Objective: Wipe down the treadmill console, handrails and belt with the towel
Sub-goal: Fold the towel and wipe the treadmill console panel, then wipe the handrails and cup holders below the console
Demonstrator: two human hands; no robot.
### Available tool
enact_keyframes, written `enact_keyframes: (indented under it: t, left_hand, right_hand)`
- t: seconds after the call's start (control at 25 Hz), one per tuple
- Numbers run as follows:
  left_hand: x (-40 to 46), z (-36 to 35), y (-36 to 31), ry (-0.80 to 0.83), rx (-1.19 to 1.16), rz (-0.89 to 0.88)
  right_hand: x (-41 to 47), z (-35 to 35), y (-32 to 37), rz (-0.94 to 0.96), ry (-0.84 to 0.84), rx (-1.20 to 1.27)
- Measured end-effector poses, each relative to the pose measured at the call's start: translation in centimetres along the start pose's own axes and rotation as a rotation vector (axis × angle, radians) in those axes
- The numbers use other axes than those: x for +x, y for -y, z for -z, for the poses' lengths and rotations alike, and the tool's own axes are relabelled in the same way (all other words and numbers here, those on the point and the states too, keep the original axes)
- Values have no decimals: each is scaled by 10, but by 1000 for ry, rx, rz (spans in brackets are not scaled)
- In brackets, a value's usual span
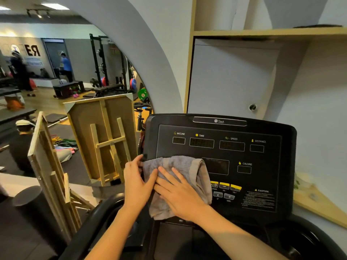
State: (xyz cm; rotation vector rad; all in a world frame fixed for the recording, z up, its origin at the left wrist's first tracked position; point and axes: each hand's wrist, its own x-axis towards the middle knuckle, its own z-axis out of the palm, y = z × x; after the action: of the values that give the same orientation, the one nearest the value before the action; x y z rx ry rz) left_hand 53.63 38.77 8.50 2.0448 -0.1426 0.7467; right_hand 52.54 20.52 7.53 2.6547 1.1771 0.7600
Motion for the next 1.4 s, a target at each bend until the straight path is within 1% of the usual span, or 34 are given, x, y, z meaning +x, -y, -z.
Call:
enact_keyframes:
  t: [0.08, 0.12, 0.2, 0.28, 0.32, 0.36, 0.44, 0.52, 0.6, 0.68, 0.92, 1.08, 1.24, 1.32, 1.4]
  left_hand:
    - [-3, -7, -10, 13, 43, -82]
    - [-3, -10, -15, 31, 32, -110]
    - [-4, -14, -26, 68, -5, -114]
    - [-4, -14, -33, 79, -1, -88]
    - [-5, -12, -37, 81, 2, -79]
    - [-7, -10, -40, 84, -6, -80]
    - [-11, -6, -48, 100, -60, -106]
    - [-14, -1, -56, 122, -87, -134]
    - [-18, 3, -63, 143, -86, -140]
    - [-24, 8, -68, 163, -93, -128]
    - [-38, 36, -89, 166, -123, -136]
    - [-56, 65, -102, 201, -168, -163]
    - [-69, 83, -111, 293, -243, -146]
    - [-77, 74, -107, 365, -212, -115]
    - [-90, 48, -92, 459, -124, -53]
  right_hand:
    - [-14, -2, -4, -50, -82, 40]
    - [-22, 0, -7, -106, -141, 75]
    - [-35, 11, -18, -310, -234, 73]
    - [-42, 29, -36, -566, -225, 9]
    - [-45, 37, -45, -645, -211, 6]
    - [-48, 42, -53, -671, -208, 15]
    - [-54, 50, -62, -636, -218, 57]
    - [-60, 59, -64, -621, -208, 226]
    - [-65, 67, -63, -646, -192, 431]
    - [-72, 74, -62, -654, -202, 538]
    - [-81, 117, -48, -608, -255, 584]
    - [-93, 162, -13, -628, -291, 538]
    - [-112, 191, 14, -745, -203, 558]
    - [-123, 186, 20, -825, -104, 569]
    - [-139, 163, 25, -914, 45, 560]
